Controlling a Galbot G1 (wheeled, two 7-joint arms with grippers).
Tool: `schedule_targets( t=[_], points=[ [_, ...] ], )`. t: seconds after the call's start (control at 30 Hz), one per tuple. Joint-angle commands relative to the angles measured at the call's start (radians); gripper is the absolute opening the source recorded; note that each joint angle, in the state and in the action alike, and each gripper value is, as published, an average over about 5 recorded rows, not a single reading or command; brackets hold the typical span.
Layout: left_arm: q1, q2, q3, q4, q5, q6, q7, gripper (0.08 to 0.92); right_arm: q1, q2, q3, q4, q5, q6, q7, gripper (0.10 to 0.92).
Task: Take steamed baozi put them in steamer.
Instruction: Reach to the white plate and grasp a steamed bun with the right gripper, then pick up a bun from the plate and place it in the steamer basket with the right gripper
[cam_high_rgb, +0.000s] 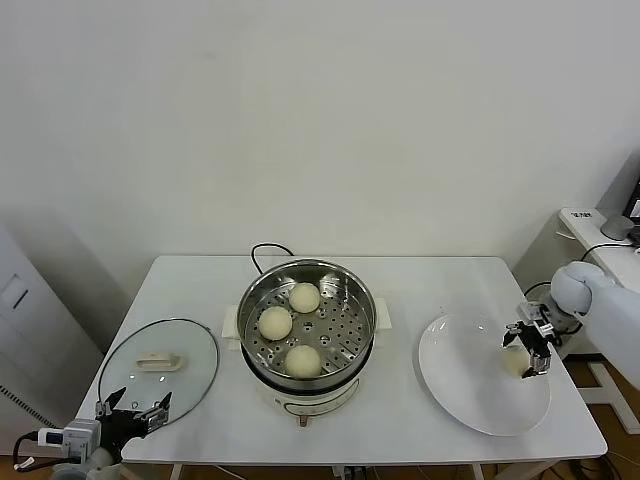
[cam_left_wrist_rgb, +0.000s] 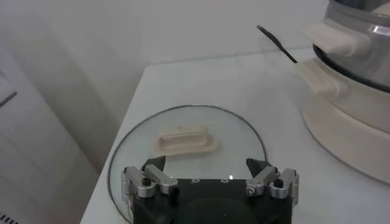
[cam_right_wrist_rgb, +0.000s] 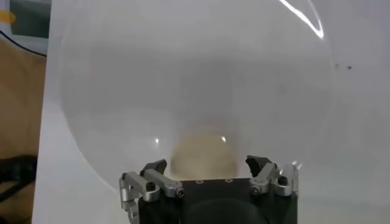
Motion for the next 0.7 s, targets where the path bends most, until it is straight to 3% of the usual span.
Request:
schedule_targets(
  t=[0.03, 0.37, 0.7],
  points=[
    [-0.001, 0.000, 0.001, 0.001, 0.000, 0.000, 0.000, 0.823, -0.036, 0.013, 0.048, -0.013, -0.044, 0.005, 0.010, 0.626],
    [0.004, -0.001, 0.001, -0.009, 0.003, 0.005, -0.003, 0.823, 0.028, -0.053, -0.020, 0.077, 0.037, -0.029, -0.006, 0.358],
    [0.008, -0.008, -0.003, -0.027, 0.006, 0.011, -0.008, 0.823, 0.528, -0.199, -0.555, 0.373, 0.476, -0.243, -0.009, 0.337]
  ],
)
